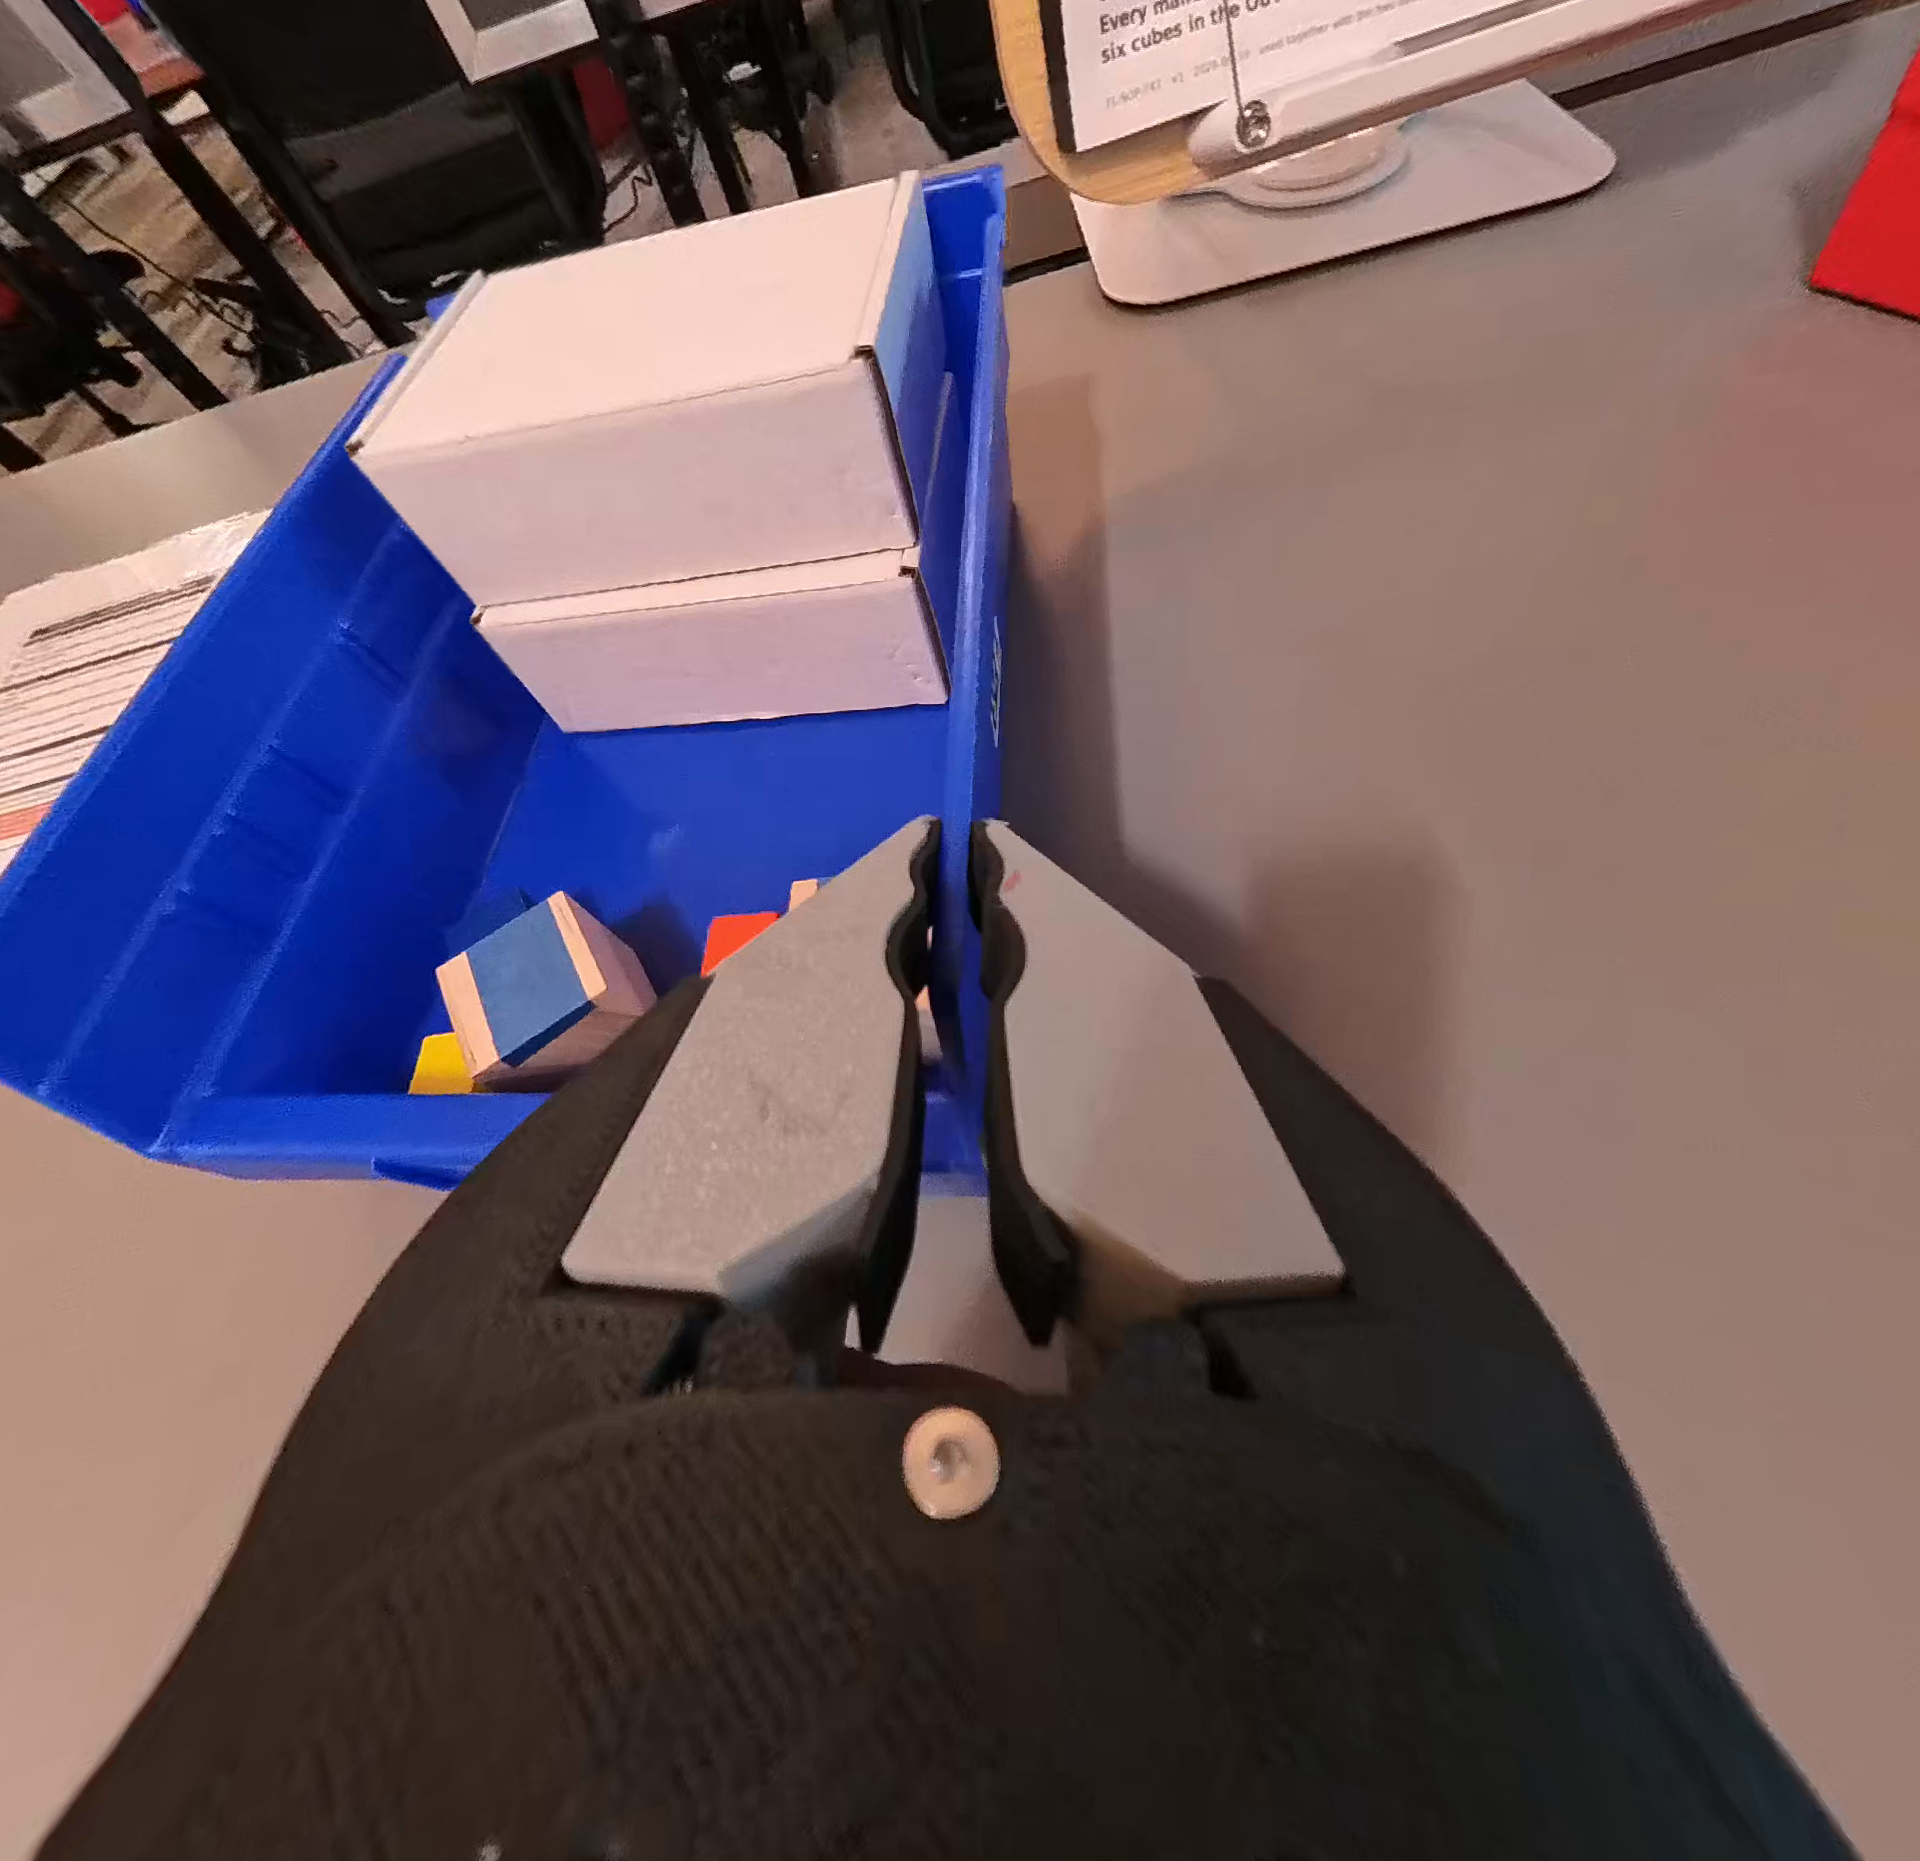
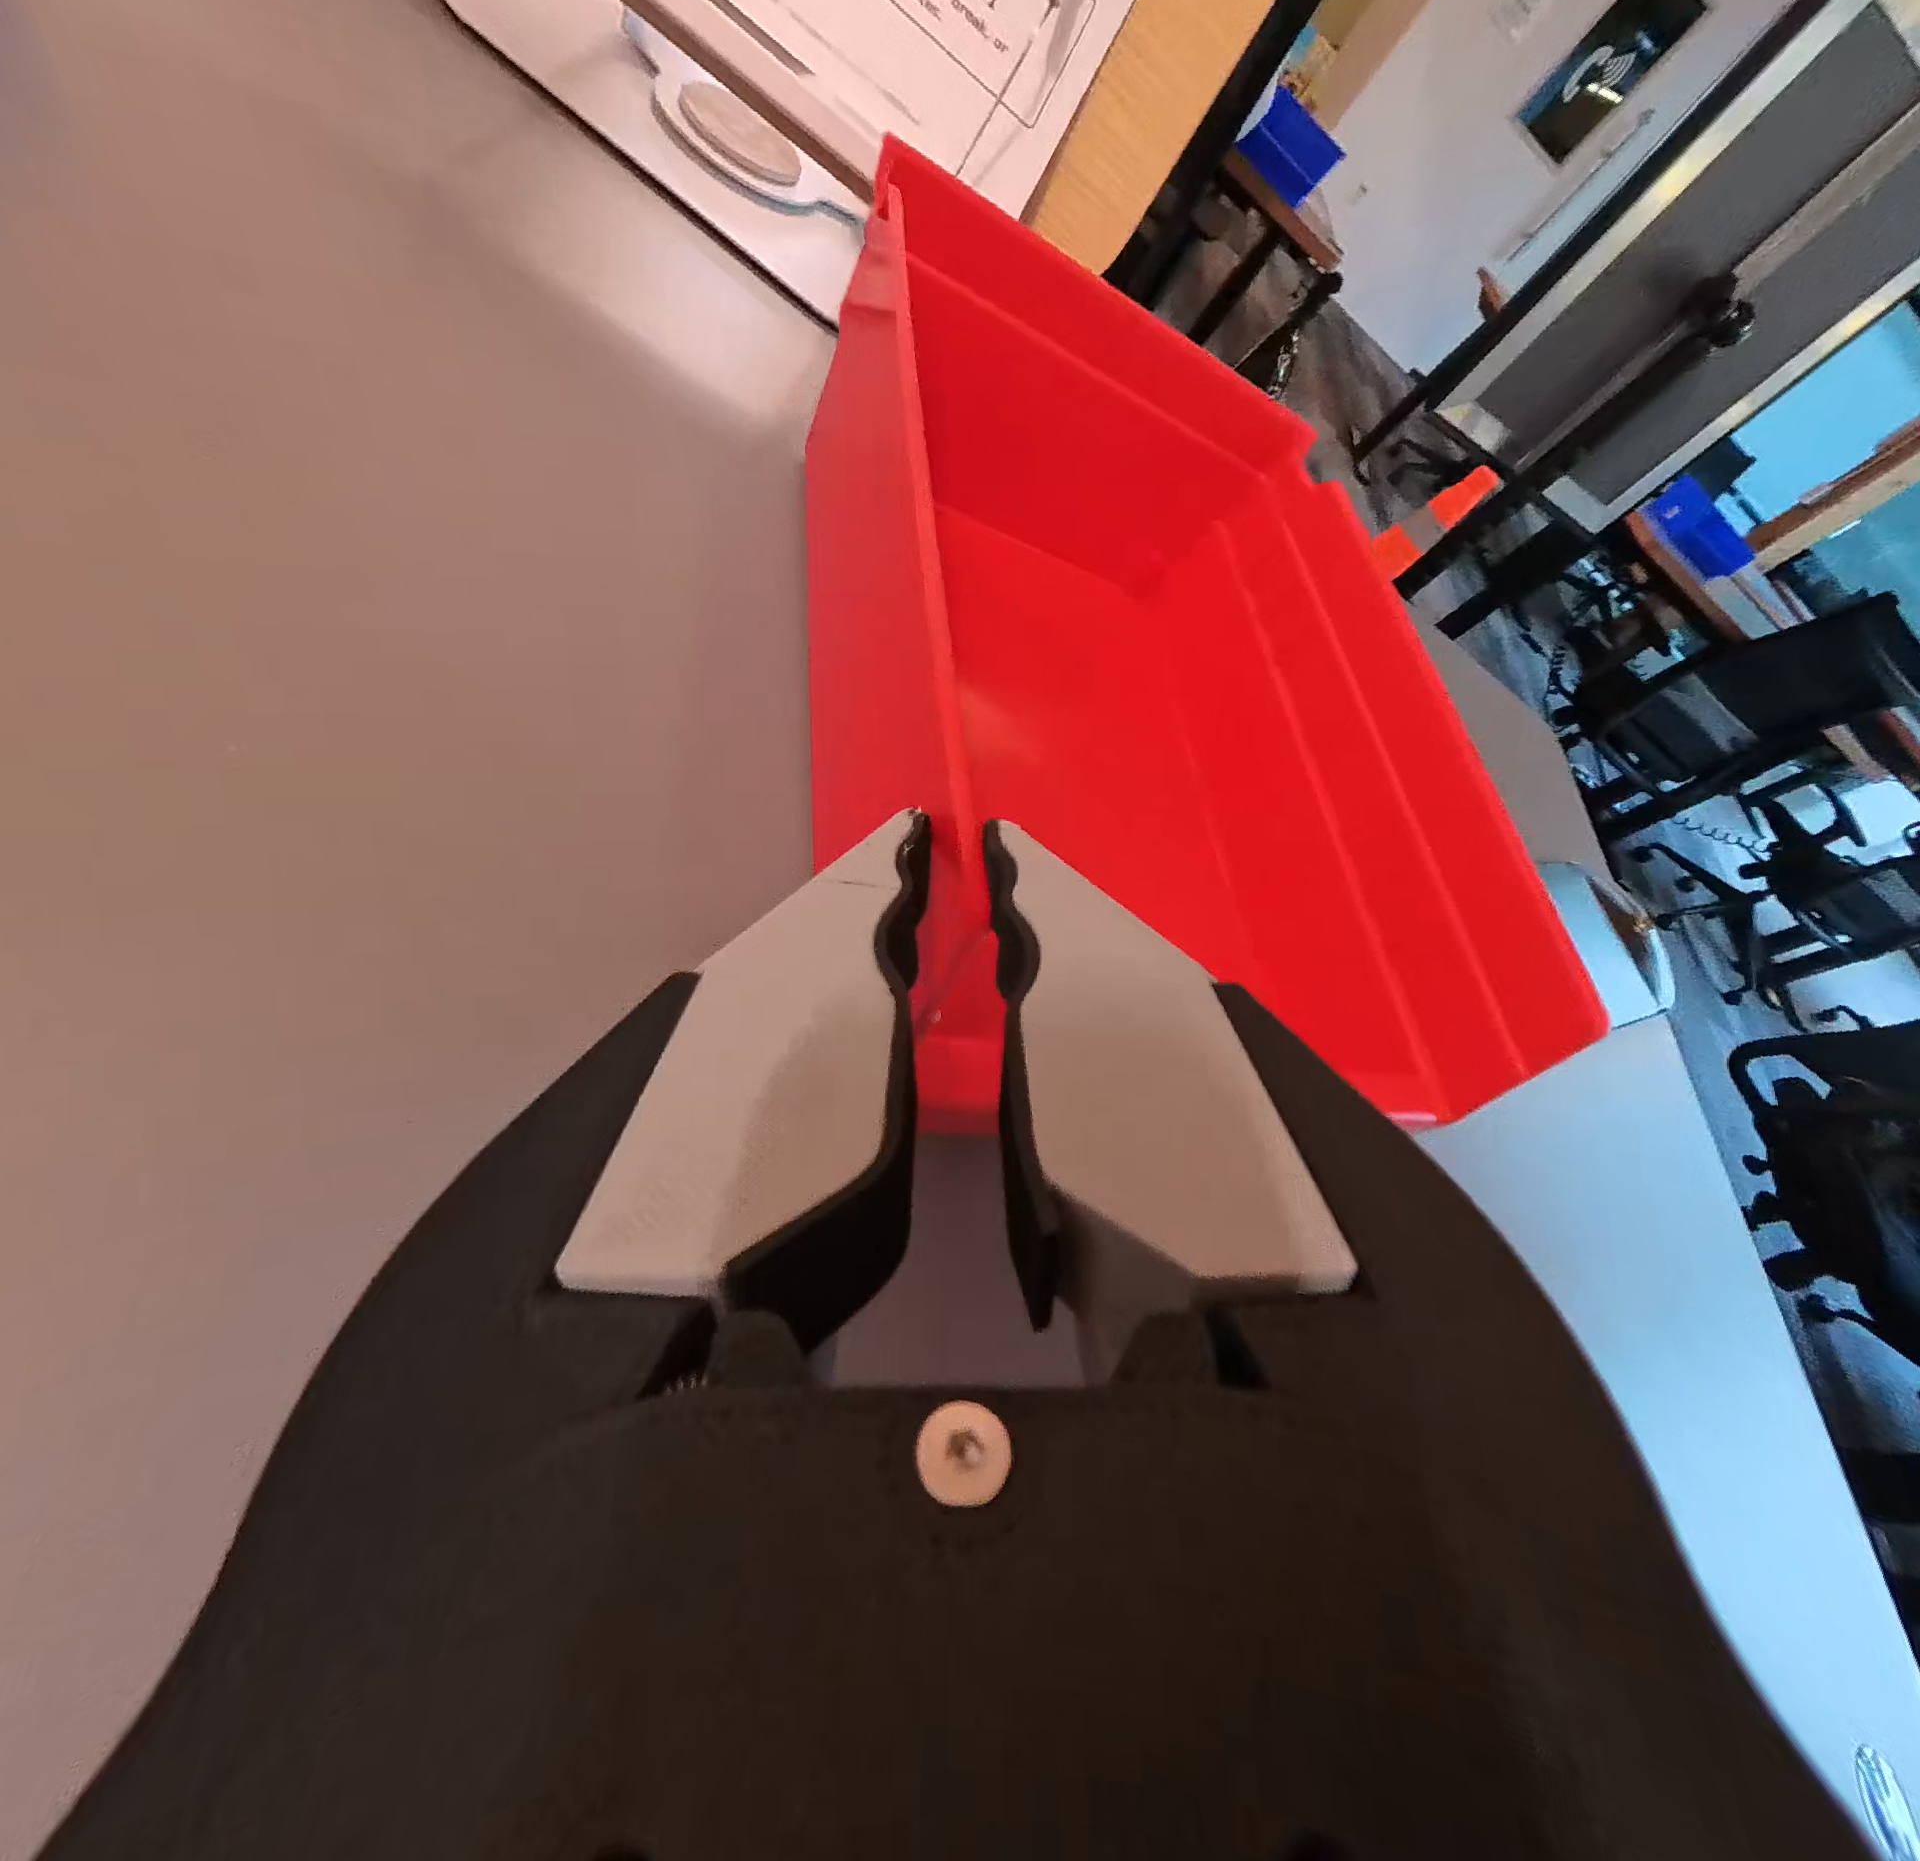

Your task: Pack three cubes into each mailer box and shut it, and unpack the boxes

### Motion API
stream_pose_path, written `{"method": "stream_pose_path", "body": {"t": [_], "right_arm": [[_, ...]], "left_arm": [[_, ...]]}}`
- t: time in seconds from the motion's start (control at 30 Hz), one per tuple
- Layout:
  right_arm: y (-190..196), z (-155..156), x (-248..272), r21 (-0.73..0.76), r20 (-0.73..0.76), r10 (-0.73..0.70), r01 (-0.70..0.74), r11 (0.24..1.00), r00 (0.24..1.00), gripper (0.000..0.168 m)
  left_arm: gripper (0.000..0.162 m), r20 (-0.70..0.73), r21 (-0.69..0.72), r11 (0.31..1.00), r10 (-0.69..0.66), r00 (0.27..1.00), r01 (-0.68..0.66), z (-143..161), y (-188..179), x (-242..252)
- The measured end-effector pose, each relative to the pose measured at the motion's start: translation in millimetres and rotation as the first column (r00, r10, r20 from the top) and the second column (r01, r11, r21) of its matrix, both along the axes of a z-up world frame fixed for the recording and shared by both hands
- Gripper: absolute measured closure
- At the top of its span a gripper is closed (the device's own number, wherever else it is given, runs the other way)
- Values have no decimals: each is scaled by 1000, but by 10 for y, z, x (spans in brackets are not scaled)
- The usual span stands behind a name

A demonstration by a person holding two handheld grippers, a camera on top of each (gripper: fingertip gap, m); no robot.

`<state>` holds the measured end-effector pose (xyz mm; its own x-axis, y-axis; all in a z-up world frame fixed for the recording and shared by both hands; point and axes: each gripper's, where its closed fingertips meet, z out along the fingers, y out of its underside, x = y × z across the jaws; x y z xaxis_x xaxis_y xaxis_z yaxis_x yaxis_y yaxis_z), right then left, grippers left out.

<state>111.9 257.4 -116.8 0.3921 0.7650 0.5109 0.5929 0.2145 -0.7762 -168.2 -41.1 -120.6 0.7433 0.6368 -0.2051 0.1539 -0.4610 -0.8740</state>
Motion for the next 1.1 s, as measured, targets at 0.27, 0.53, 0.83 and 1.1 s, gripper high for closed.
{"method": "stream_pose_path", "body": {"t": [0.27, 0.53, 0.83, 1.1], "right_arm": [[0, 11, -93, 44, -3, -31, 31, 999, 1000, 161], [40, 37, -253, 195, 10, -64, 61, 979, 998, 159], [70, 29, -245, 96, 1, -42, 42, 994, 999, 162], [333, 26, 35, 45, 13, -97, 96, 994, 995, 159]], "left_arm": [[159, -1, 27, 998, 55, 998, -55, -5, -106, -84], [155, -39, -12, 996, 86, 996, -86, -5, -201, -43], [160, 2, 34, 998, 46, 999, -46, 0, -198, 41], [158, -21, -7, 998, 64, 998, -64, -6, -217, 35]]}}
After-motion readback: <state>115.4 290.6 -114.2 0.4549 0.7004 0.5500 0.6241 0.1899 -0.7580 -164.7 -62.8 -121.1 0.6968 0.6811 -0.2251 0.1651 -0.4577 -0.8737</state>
